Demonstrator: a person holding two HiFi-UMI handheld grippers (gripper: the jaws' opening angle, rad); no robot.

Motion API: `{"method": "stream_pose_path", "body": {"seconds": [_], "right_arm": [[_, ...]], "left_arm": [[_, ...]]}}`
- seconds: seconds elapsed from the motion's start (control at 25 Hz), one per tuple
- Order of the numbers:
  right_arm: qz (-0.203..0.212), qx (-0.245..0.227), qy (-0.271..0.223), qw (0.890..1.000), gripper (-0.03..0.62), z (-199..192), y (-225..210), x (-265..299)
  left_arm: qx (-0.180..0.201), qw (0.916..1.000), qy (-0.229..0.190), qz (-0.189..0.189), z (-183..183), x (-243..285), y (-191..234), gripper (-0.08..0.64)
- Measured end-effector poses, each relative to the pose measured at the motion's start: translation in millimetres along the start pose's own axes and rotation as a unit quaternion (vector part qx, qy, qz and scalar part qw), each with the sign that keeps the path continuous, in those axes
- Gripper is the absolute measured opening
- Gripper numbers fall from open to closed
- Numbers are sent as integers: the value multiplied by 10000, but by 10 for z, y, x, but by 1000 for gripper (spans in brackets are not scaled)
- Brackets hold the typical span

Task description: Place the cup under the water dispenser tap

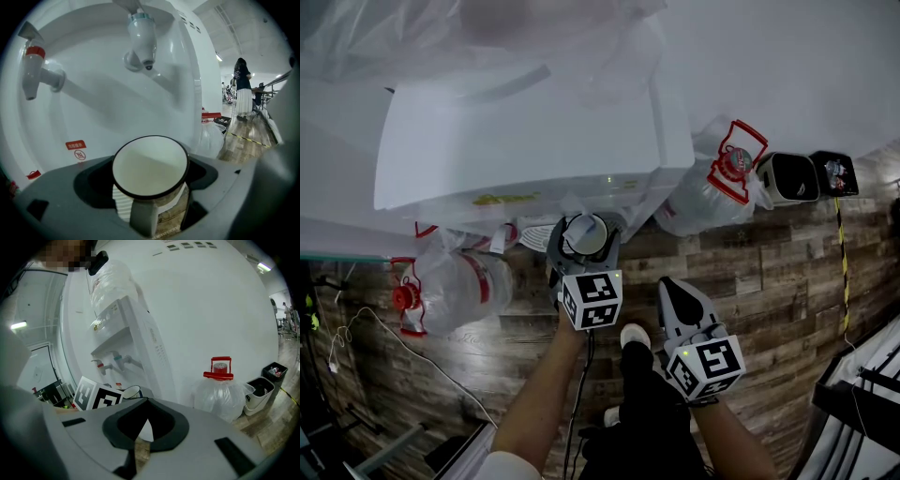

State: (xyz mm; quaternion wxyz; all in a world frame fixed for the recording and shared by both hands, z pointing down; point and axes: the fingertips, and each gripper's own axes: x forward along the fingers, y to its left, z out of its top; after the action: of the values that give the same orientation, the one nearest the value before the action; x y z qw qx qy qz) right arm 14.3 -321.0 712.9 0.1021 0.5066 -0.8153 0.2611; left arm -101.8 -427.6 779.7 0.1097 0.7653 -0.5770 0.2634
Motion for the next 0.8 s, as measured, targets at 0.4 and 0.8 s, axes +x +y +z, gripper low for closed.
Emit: {"method": "stream_pose_path", "body": {"seconds": [0.4, 0.8], "right_arm": [[-17, -3, -45, 10000, 18, 54, 35, -91], [64, -192, -230, 9995, 18, 450, 497, -610]], "left_arm": [[108, 9999, -108, -46, 98, -176, -27, 453], [153, 9991, -389, -80, 400, -1127, -62, 451]]}}
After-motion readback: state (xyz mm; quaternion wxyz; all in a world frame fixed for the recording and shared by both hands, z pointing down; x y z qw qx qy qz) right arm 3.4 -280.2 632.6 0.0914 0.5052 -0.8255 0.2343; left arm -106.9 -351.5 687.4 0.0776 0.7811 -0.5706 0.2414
